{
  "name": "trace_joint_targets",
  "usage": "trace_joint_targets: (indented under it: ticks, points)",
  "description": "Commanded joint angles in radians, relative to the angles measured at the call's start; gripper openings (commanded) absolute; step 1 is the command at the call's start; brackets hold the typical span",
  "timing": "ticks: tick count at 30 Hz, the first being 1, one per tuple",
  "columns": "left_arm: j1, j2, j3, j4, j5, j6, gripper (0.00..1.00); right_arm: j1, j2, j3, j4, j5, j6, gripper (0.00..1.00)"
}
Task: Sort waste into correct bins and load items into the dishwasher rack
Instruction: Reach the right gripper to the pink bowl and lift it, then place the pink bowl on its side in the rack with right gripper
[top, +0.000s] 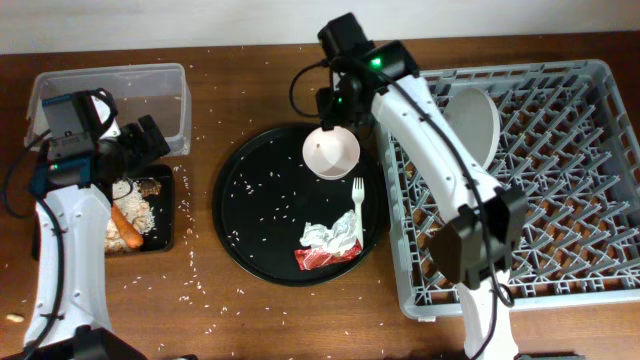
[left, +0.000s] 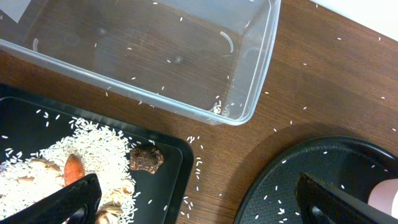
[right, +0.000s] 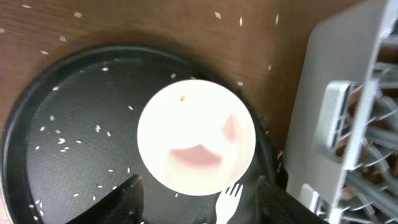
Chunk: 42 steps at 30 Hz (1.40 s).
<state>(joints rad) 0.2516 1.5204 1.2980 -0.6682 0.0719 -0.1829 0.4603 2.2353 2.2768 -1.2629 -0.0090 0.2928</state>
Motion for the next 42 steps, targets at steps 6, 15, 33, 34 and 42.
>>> trace_joint_targets:
  ticks: [6,15,33,34,42]
  points:
    - [0.0,-0.008,0.007,-0.002,0.011,0.005,0.99,-0.003,0.126,0.01,-0.089,-0.008,0.104,0.46]
    - [0.0,-0.008,0.007,-0.002,0.011,0.005,0.99,-0.004,0.146,-0.127,-0.075,0.07,0.187,0.39]
    - [0.0,-0.008,0.007,-0.005,0.011,0.005,0.99,-0.025,0.058,0.01,-0.061,0.188,0.078,0.04]
    - [0.0,-0.008,0.007,-0.005,0.011,0.005,0.99,-0.025,0.034,0.081,-0.108,0.254,0.078,0.04]
    - [0.0,-0.008,0.007,0.002,0.011,0.005,0.99,-0.033,-0.016,0.32,-0.299,1.089,-0.029,0.04]
